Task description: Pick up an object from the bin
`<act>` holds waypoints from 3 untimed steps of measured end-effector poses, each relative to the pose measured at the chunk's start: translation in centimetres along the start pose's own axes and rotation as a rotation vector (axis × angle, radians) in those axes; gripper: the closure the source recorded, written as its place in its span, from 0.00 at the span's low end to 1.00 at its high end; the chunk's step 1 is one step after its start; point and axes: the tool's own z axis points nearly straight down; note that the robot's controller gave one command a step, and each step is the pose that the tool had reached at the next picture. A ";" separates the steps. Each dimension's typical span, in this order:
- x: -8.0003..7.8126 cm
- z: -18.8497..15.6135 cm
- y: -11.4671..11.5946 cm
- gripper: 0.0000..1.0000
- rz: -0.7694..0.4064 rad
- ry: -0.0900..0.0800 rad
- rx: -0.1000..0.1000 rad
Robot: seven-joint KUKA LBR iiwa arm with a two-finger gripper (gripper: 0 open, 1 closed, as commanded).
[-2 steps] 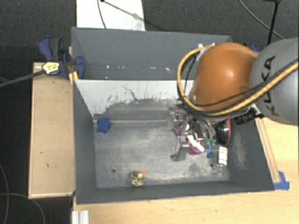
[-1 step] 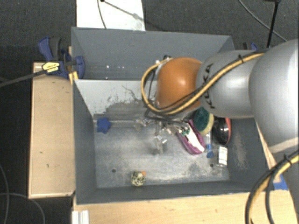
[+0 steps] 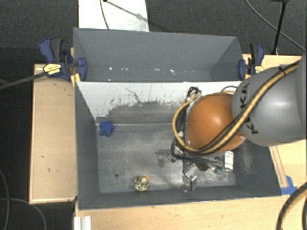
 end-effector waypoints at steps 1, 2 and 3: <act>-8.3 0.0 10.0 0.00 -0.197 -0.010 0.000; -6.3 3.0 7.9 0.00 -0.345 -0.006 0.004; -6.0 2.8 6.9 0.00 -0.048 -0.012 0.007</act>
Offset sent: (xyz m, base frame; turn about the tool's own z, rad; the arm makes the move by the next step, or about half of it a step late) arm 0.0029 0.1250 -0.0006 -0.1896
